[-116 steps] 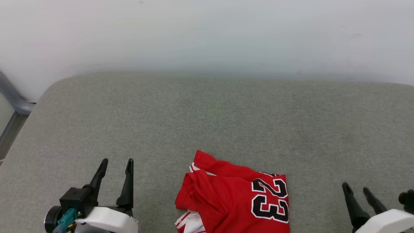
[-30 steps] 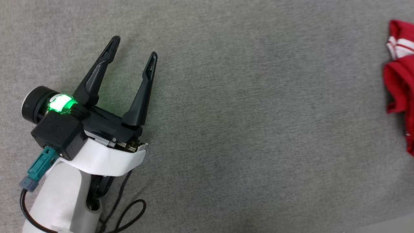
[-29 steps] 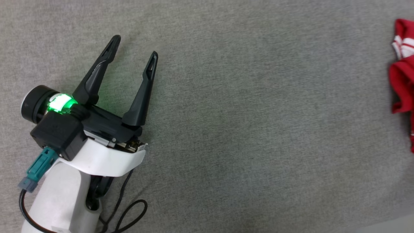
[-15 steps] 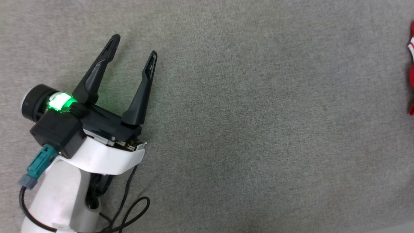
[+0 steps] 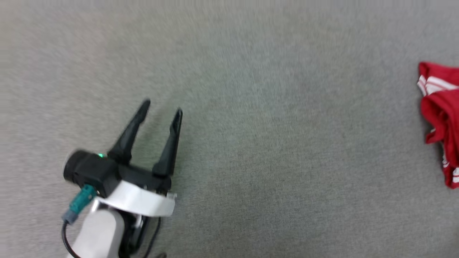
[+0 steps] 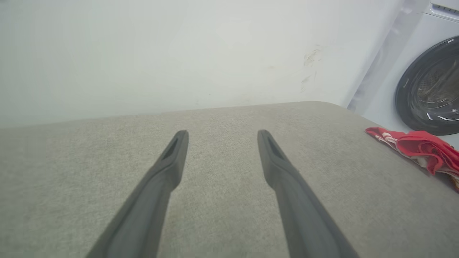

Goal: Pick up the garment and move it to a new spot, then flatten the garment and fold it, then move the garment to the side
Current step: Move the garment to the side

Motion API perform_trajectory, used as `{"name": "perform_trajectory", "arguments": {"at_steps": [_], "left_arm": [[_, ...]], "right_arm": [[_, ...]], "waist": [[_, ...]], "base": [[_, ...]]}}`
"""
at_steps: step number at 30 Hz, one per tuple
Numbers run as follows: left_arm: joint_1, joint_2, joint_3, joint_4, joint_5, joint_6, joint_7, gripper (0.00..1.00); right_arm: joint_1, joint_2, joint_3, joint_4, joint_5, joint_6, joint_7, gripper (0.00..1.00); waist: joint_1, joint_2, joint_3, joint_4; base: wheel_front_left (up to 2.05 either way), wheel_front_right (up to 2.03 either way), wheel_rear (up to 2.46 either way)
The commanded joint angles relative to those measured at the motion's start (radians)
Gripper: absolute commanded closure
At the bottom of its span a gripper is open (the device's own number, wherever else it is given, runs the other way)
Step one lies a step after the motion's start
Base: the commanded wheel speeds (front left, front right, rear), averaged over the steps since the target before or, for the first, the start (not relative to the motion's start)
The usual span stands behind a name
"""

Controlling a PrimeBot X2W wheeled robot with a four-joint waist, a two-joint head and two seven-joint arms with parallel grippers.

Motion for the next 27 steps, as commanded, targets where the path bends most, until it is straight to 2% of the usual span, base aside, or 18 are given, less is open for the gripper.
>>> {"name": "perform_trajectory", "arguments": {"at_steps": [1,4,9,19,24,25,26,27], "left_arm": [[0.042,-0.014,0.003,0.021,-0.005,0.01,-0.006,0.0],[0.071,-0.023,0.006,0.041,-0.006,0.016,-0.007,0.0],[0.13,-0.05,0.007,0.077,0.002,0.026,-0.008,0.0],[0.217,-0.094,0.042,0.129,0.011,0.04,-0.008,0.0],[0.252,-0.106,0.074,0.15,0.019,0.045,-0.007,0.0],[0.269,-0.105,0.097,0.162,0.024,0.048,-0.007,0.0],[0.274,-0.105,0.108,0.161,0.026,0.05,-0.007,0.0],[0.292,-0.106,0.137,0.165,0.03,0.053,-0.007,0.0]], "right_arm": [[0.035,-0.018,0.02,0.063,0.038,-0.002,-0.058,0.0],[0.055,-0.017,0.038,0.107,0.079,-0.002,-0.094,0.0],[0.134,0.03,0.074,0.123,0.147,-0.001,-0.118,0.0],[0.337,0.214,0.208,-0.111,0.237,-0.001,-0.119,0.0],[0.428,0.305,0.31,-0.206,0.237,-0.001,-0.119,0.0],[0.473,0.342,0.392,-0.257,0.252,-0.001,-0.119,0.0],[0.487,0.35,0.414,-0.275,0.258,-0.001,-0.119,0.0],[0.53,0.363,0.484,-0.344,0.271,-0.001,-0.107,0.0]], "waist": [[0.0002,0.0,-0.108,0.031],[0.0002,0.0,-0.149,0.042],[0.0002,0.0,-0.232,0.074],[0.0002,0.0,-0.344,0.125],[0.0002,0.0,-0.391,0.151],[0.0002,0.0,-0.41,0.164],[0.0002,0.0,-0.415,0.166],[0.0002,0.0,-0.433,0.17]], "base": [[0.0,0.0,0.0],[0.0,0.0,0.0],[0.0,0.0,0.0],[0.0,0.0,0.0],[0.0,0.0,0.0],[0.0,0.0,0.0],[0.0,0.0,0.0],[0.0,0.0,0.0]]}}
